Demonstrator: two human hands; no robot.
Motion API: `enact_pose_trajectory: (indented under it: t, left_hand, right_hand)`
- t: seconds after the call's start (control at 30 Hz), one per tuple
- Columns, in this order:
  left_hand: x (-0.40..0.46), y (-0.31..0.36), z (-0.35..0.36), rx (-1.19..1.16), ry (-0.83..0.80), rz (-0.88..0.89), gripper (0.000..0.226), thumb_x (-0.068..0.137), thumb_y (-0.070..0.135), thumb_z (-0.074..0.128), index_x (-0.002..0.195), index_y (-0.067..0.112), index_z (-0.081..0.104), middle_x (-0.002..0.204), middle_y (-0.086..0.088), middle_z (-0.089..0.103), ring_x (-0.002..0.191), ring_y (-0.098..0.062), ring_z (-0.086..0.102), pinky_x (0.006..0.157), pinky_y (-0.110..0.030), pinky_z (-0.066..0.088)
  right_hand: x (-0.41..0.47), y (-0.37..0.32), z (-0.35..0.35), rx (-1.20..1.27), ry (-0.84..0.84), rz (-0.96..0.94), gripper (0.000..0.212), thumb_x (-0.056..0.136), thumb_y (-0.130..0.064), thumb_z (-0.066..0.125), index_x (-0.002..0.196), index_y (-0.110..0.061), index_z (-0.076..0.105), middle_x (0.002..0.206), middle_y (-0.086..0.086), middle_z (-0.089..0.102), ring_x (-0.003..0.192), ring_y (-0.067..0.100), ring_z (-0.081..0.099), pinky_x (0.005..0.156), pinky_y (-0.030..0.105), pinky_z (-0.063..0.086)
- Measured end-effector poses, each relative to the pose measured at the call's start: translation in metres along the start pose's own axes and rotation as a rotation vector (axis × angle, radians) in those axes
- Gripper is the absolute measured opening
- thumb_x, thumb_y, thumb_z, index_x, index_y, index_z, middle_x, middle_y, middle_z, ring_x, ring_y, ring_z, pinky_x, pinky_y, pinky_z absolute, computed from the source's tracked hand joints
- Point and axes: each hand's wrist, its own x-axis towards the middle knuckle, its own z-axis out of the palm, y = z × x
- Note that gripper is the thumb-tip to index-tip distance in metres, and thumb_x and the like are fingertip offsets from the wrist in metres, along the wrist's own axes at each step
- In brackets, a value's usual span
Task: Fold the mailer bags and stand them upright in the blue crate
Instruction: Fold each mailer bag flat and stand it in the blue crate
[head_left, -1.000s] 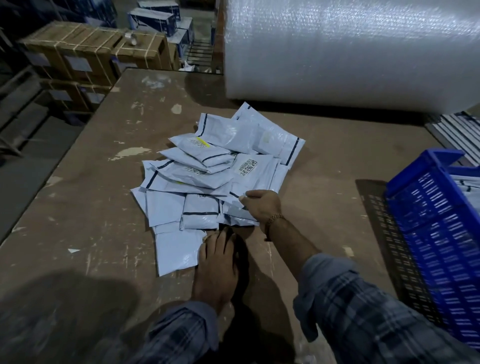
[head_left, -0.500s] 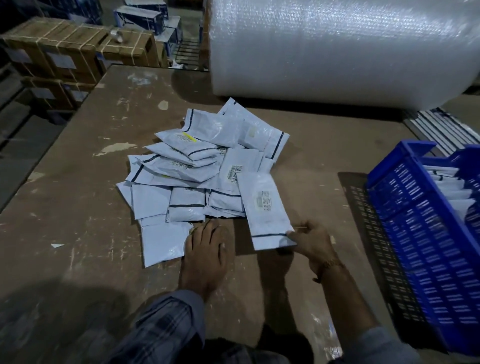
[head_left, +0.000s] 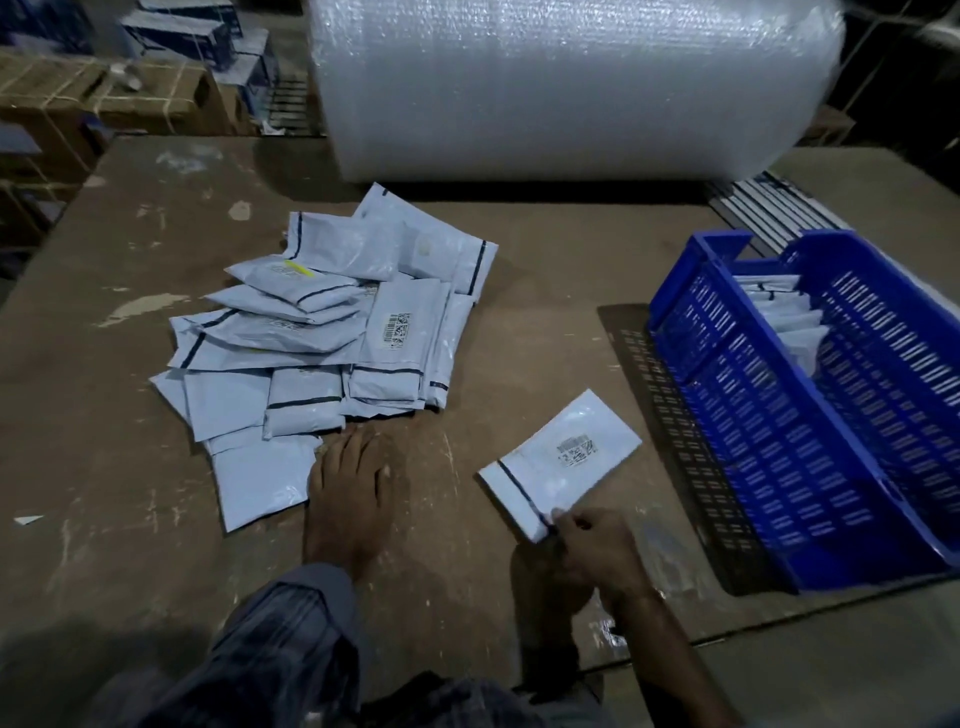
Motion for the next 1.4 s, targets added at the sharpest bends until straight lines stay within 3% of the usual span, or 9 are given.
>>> enact_pose_trajectory:
  t: [0.1,0.2,0.3,0.37,0.53,0.7,0.87,1.0,1.4]
  left_hand:
    - [0.000,-0.002,0.001,0.010,-0.010,0.005,0.054,0.107,0.036,0.037,0.155,0.015,0.048,0.159,-0.012,0.048,0.145,-0.034,0.043,0.119,-0.056,0.031]
    - [-0.001,-0.001,0.001,0.003,-0.020,0.002,0.054,0.107,0.037,0.035,0.154,0.014,0.049,0.157,-0.013,0.049,0.143,-0.035,0.044,0.119,-0.056,0.032]
    - [-0.001,-0.001,0.000,-0.008,-0.033,-0.008,0.057,0.108,0.040,0.030,0.155,0.014,0.048,0.159,-0.013,0.048,0.145,-0.034,0.044,0.120,-0.055,0.031]
    - [-0.002,0.004,0.000,-0.032,-0.047,-0.039,0.058,0.107,0.042,0.029,0.154,0.013,0.049,0.160,-0.013,0.047,0.146,-0.035,0.043,0.121,-0.057,0.029]
    - [-0.014,0.062,-0.007,-0.123,-0.124,-0.149,0.063,0.107,0.050,0.029,0.156,0.016,0.048,0.166,-0.008,0.040,0.152,-0.033,0.035,0.125,-0.053,0.017]
    - [-0.019,0.118,0.000,-0.168,-0.094,0.088,0.052,0.108,0.046,0.040,0.157,0.027,0.041,0.169,0.001,0.033,0.152,-0.023,0.032,0.123,-0.044,0.025]
    - [0.003,0.142,0.036,-0.116,-0.195,0.191,0.068,0.111,0.049,0.025,0.168,0.014,0.013,0.177,-0.002,0.011,0.162,-0.018,0.010,0.131,-0.042,0.016]
    - [0.010,0.144,0.055,0.042,-0.234,0.231,0.068,0.110,0.049,0.018,0.168,0.012,0.019,0.176,-0.009,0.015,0.163,-0.025,0.011,0.128,-0.050,0.024]
    - [0.010,0.146,0.061,0.128,-0.191,0.271,0.059,0.109,0.041,0.031,0.167,0.031,0.025,0.175,-0.012,0.019,0.162,-0.030,0.014,0.128,-0.051,0.023]
  right_hand:
    - [-0.025,-0.018,0.001,-0.237,0.108,-0.184,0.033,0.096,-0.041,0.066,0.076,-0.015,0.073,0.072,-0.003,0.073,0.072,0.016,0.068,0.069,0.033,0.055]
    - [-0.018,-0.018,-0.002,-0.408,0.287,-0.324,0.020,0.094,-0.040,0.065,0.105,-0.023,0.068,0.105,0.003,0.068,0.099,0.024,0.064,0.082,0.039,0.056]
    - [0.000,-0.009,0.001,-0.648,0.228,-0.437,0.057,0.092,-0.037,0.068,0.145,-0.023,0.051,0.155,0.016,0.041,0.143,0.036,0.037,0.110,0.050,0.045]
    - [0.001,-0.008,0.007,-0.731,0.133,-0.430,0.069,0.098,-0.038,0.062,0.159,-0.022,0.035,0.169,0.018,0.017,0.155,0.039,0.017,0.120,0.053,0.033]
    - [-0.014,-0.011,0.023,-0.746,0.176,-0.449,0.067,0.098,-0.042,0.061,0.157,-0.018,0.041,0.164,0.019,0.033,0.147,0.035,0.034,0.115,0.048,0.037]
    - [0.006,-0.020,0.010,-0.640,0.390,-0.534,0.052,0.100,-0.038,0.053,0.145,-0.011,0.054,0.150,0.019,0.050,0.137,0.037,0.047,0.109,0.051,0.043]
    - [0.070,-0.032,-0.007,-0.737,0.176,-0.574,0.069,0.102,-0.053,0.017,0.160,-0.019,0.034,0.167,0.018,0.026,0.154,0.038,0.021,0.123,0.052,0.024]
    - [0.103,-0.016,-0.002,-0.848,0.051,-0.668,0.070,0.103,-0.056,0.017,0.166,-0.027,0.012,0.173,0.014,0.004,0.159,0.036,0.003,0.128,0.053,0.011]
    - [0.115,-0.014,0.003,-0.893,0.072,-0.784,0.063,0.105,-0.046,0.026,0.165,-0.034,0.011,0.173,0.016,-0.003,0.159,0.036,-0.002,0.129,0.050,0.007]
